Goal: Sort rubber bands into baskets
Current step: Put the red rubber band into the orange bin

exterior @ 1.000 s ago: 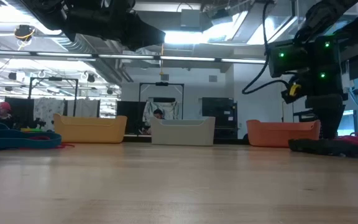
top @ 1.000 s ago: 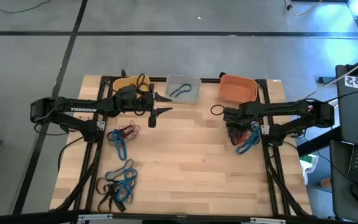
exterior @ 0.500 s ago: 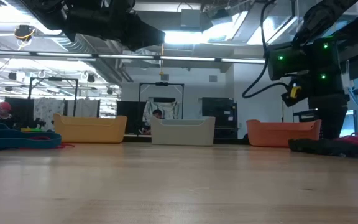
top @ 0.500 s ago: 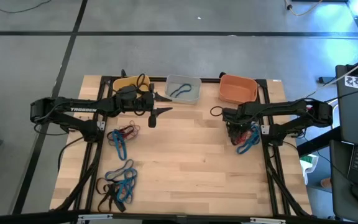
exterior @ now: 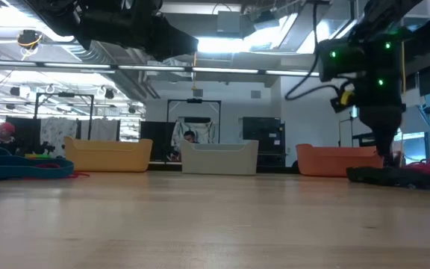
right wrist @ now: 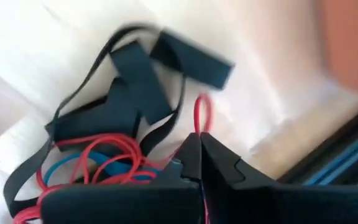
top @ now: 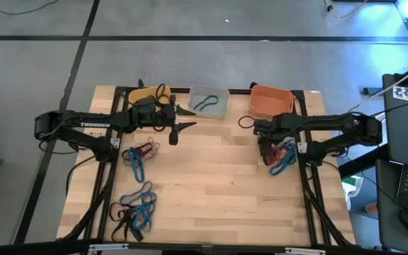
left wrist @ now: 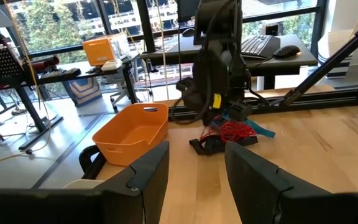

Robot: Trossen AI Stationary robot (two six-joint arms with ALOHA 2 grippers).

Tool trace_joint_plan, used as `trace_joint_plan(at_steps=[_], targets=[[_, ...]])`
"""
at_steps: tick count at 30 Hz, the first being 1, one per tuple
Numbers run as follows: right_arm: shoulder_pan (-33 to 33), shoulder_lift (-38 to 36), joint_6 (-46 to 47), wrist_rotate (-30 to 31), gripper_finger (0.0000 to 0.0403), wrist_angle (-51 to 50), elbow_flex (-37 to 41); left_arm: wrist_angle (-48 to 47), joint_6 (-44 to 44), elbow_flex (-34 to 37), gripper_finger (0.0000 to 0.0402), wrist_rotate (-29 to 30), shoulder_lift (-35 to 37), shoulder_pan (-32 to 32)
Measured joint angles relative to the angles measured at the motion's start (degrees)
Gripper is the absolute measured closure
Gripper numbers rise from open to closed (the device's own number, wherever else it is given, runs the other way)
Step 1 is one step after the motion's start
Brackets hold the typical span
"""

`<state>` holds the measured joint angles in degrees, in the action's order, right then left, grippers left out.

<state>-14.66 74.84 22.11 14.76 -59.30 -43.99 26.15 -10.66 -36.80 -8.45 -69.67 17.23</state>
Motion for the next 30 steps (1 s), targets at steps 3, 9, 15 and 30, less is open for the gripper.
trace_joint_plan(at_steps=[3,9,15,30], targets=[[0.00,-1.00,-0.02,2.63,0.0401,-2.18,-2.46,-0.02,0.01,0.00,0.0247,0.12,0.00,0.00],[0.02,-1.65,-0.47,8.33,0.0402,-4.82,-6.58,-0.04,0.00,0.00,0.0247,0.13,0.00,0.00],[0.02,-1.67,-2.06,13.97,0.0402,-5.34,-9.85,-0.04,0.00,0.00,0.0247,0.13,0.00,0.00],[0.00,-1.65,-8.14,28.98,0.0402,-2.56,-16.13,-0.04,0.17,0.00,0.0247,0.12,0.00,0.00]])
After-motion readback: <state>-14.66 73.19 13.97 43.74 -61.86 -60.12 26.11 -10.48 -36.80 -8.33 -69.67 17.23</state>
